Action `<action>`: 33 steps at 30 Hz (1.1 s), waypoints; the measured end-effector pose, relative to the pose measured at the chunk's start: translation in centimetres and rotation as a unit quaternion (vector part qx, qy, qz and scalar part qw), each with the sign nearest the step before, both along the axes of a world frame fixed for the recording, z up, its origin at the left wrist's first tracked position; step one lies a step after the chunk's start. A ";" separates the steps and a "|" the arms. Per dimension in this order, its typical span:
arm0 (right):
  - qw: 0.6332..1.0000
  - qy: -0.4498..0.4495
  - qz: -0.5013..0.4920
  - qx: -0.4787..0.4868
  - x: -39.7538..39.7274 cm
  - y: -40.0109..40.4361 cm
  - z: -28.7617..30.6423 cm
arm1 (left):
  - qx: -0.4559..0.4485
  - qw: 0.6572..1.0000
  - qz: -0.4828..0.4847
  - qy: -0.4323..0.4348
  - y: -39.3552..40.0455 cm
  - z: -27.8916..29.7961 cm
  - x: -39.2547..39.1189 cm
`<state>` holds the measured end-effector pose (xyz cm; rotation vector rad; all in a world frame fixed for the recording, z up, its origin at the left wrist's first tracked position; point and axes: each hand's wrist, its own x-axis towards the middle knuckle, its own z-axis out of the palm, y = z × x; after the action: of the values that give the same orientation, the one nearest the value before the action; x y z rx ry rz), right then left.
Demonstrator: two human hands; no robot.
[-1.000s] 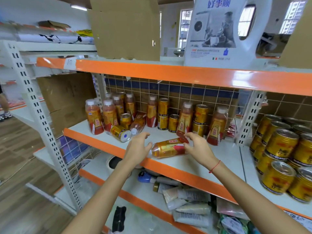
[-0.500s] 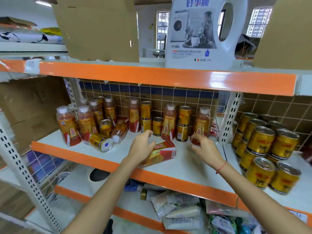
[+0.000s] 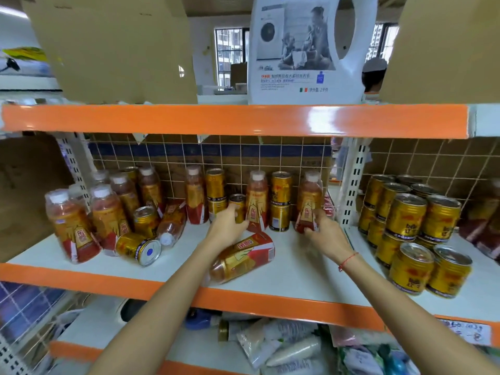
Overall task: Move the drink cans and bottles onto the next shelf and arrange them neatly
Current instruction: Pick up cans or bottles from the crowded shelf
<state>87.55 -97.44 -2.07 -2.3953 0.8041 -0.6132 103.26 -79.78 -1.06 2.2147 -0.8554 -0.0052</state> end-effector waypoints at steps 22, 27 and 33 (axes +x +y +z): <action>0.991 -0.107 -0.076 0.028 7.6 -7.5 -5.6 | -0.025 0.999 -0.039 -0.022 -8.6 -3.8 8.8; 0.988 -0.104 -0.106 0.039 8.5 -7.8 -5.8 | 0.006 0.999 -0.046 -0.019 -9.4 -3.0 9.2; 0.982 -0.129 -0.127 0.061 9.2 -7.7 -5.9 | -0.006 1.000 -0.014 0.012 -9.9 -2.7 9.1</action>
<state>96.78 -105.16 -7.93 -2.0656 1.0070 -0.9259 112.32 -89.64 -3.73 2.1869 -0.8699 -0.0392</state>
